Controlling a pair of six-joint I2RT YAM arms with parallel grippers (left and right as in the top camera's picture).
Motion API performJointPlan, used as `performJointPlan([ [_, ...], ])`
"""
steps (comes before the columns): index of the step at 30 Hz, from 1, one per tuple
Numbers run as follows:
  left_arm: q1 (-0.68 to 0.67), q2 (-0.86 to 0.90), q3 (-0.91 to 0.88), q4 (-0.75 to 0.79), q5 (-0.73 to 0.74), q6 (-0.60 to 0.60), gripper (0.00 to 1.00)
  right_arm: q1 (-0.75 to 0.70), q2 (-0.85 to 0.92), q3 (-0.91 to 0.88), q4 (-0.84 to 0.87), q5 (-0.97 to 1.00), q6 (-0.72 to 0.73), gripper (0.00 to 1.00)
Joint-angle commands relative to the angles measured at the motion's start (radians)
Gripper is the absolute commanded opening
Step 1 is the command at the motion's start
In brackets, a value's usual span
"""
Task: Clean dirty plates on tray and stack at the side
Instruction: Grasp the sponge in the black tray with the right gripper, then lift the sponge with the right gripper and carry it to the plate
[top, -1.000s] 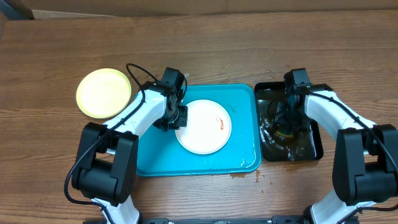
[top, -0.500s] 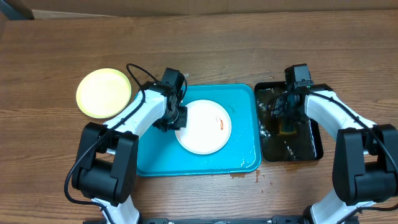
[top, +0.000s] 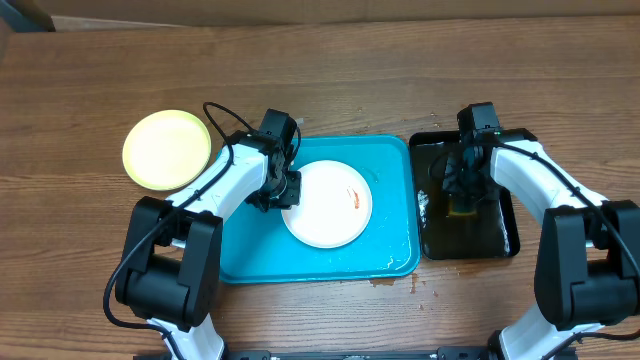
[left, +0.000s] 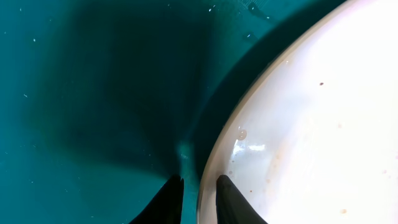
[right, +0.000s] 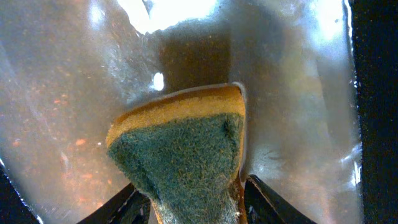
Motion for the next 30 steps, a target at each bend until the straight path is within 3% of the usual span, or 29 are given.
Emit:
performJointPlan([
  [1,0.002,0.013,0.005,0.0,-0.01,0.006,0.21,-0.002,-0.002,0.002,0.006,0.006,-0.003,0.47],
  [3,0.002,0.013,0.005,0.001,-0.011,0.003,0.21,-0.002,-0.002,0.002,0.011,0.006,-0.003,0.19],
  [4,0.002,0.013,0.005,0.003,-0.011,0.003,0.21,-0.002,-0.002,0.002,0.013,0.006,-0.003,0.12],
  [9,0.012,0.013,0.005,0.006,-0.01,0.003,0.2,-0.002,-0.002,0.002,0.001,0.006,-0.003,0.04],
  [14,0.015,0.013,0.005,0.004,-0.01,0.003,0.04,-0.002,-0.002,0.002,-0.017,0.006,-0.005,0.04],
  [22,0.015,0.013,0.007,0.004,-0.01,0.003,0.04,0.002,-0.002,0.122,-0.141,0.006,-0.072,0.04],
  [30,0.015,0.013,0.007,0.004,0.018,-0.011,0.04,0.018,-0.002,0.13,-0.211,0.074,0.077,0.04],
])
